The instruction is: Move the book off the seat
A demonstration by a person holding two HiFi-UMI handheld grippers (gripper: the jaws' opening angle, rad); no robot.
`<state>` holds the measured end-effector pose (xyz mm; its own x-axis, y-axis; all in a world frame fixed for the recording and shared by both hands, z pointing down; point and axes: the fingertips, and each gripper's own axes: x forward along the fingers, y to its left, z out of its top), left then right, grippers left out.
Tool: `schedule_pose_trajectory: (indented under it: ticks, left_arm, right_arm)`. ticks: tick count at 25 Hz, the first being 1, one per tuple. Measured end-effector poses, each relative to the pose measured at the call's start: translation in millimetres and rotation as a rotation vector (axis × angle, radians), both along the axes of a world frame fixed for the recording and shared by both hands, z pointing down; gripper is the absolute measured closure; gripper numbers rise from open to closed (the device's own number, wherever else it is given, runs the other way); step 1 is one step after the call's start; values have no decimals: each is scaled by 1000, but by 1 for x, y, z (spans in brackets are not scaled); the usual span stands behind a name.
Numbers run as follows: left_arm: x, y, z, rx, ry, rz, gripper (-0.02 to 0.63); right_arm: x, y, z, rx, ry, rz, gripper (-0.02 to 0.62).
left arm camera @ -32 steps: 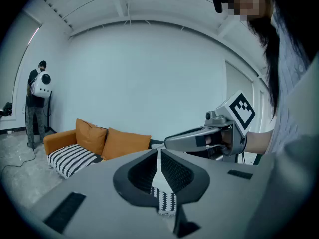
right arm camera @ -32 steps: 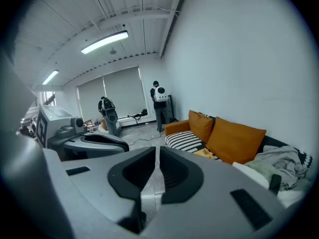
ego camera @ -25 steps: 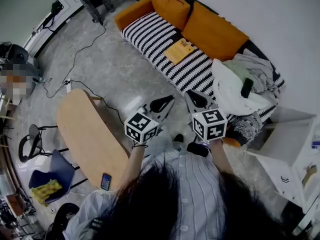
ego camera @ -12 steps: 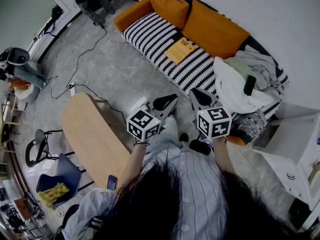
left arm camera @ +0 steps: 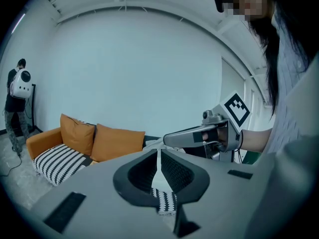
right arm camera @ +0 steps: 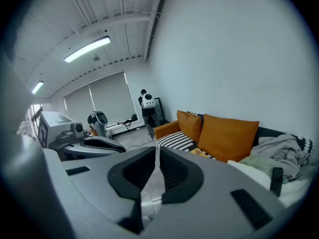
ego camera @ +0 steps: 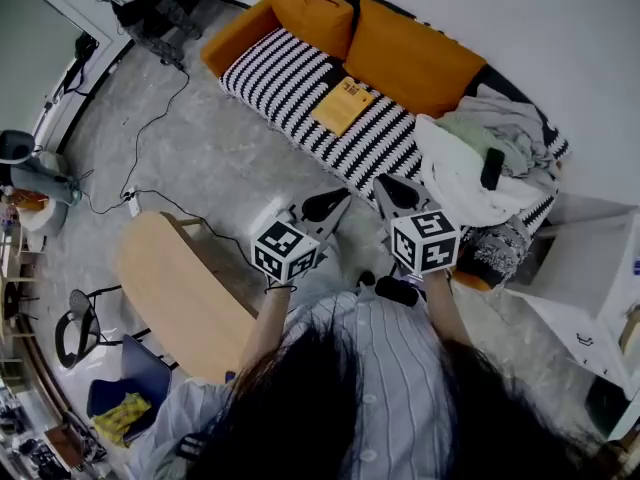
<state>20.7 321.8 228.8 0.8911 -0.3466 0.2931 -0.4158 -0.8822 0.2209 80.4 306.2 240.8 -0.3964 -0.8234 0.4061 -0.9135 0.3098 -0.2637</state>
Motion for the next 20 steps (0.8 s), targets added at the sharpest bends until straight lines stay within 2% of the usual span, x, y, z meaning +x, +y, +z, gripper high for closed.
schedule_pose_trajectory:
  ticks: [9,20]
  left_arm:
    - [-37,-100,-2,-29,9,-48,592]
    - [-81,-213,6,-63,29,-33,592]
  right_arm:
    - [-34,-87,4,-36,1,-30,557]
    - [-60,-190,15,-84,27,39,557]
